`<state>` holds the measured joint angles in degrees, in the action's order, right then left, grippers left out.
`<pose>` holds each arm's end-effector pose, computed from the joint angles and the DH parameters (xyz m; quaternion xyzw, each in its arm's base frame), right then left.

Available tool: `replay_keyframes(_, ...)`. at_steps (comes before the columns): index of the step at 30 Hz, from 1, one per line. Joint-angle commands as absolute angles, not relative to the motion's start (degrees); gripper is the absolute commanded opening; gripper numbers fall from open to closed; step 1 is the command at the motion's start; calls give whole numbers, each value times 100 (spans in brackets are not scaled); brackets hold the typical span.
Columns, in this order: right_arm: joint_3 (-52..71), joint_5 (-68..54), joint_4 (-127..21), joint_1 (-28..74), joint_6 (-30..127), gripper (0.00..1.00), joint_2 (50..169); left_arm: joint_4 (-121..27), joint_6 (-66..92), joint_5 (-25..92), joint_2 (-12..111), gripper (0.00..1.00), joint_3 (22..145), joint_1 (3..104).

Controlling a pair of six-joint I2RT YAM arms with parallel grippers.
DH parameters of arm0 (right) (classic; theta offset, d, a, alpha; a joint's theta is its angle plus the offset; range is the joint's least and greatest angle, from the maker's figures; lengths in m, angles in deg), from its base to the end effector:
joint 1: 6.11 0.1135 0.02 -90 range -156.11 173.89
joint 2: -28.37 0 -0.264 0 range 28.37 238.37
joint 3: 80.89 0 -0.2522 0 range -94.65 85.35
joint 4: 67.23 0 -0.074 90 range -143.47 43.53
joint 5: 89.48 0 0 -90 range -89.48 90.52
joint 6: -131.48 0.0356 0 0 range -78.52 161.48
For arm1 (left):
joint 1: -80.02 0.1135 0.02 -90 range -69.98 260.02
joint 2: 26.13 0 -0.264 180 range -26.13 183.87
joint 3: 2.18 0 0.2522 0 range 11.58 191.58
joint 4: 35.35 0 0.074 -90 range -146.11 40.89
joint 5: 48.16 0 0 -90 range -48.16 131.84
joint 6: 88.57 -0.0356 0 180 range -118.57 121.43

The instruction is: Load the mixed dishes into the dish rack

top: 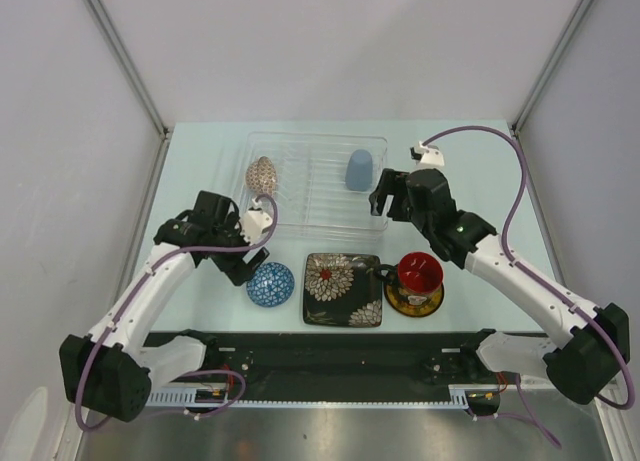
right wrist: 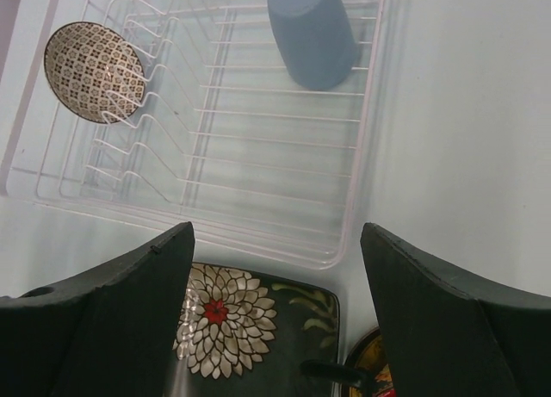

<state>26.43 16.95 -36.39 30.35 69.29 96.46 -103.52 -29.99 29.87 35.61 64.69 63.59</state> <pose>0.2230 0.1523 0.3308 0.0119 0.8438 0.1753 0.5071 0.1855 -0.0624 0.2716 0.4144 0.8742 -0.0703 0.2431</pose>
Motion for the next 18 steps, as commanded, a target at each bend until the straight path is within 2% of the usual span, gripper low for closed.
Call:
replay_keyframes(1,2593,2029,-3379,3071,6917,84,9394,-10307,-2933,2173,3942,88,6326,6612)
replay_keyframes(18,2593,2364,-3176,3080,6881,84,9226,-10343,-3698,1450,5534,81,6150,6912)
